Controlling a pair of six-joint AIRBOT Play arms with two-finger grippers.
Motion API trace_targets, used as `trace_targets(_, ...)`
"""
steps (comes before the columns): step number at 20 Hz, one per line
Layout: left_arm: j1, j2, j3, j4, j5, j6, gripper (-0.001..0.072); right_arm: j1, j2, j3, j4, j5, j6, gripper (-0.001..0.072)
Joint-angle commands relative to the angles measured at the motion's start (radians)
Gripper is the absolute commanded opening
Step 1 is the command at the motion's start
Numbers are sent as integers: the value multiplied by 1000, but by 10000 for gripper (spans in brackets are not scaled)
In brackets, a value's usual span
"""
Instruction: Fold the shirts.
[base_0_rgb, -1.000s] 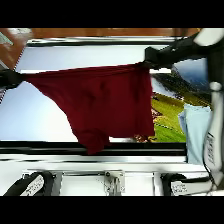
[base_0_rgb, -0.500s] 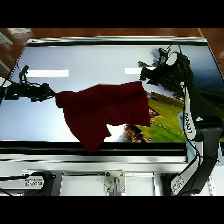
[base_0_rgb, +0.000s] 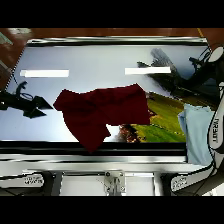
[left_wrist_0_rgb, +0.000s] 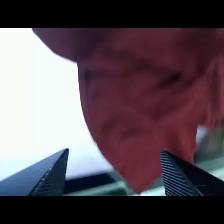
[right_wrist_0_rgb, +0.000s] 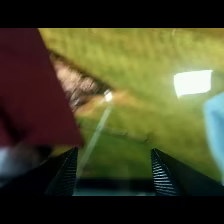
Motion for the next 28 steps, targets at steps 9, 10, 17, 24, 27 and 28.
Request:
trace_targets(9, -156, 50, -508, -190, 391, 85, 699, -59, 116, -452, 256, -267, -37, 671)
trace_targets(10, -173, 50, -508, -213, 435, 77, 654, -58, 116, -452, 255, -270, -37, 671)
trace_targets(17, -209, 54, -495, -383, 589, 117, 41, -13, 116, -534, 154, -293, -19, 672)
trace_targets(24, -208, 177, -490, -380, 525, 211, 39, 79, 115, -748, 336, -525, -42, 671)
trace_targets(27, -208, 233, -489, -380, 525, 211, 40, 125, 98, -756, 356, -577, -18, 671)
trace_targets(28, -208, 248, -489, -380, 525, 211, 40, 144, 85, -756, 363, -584, -13, 671)
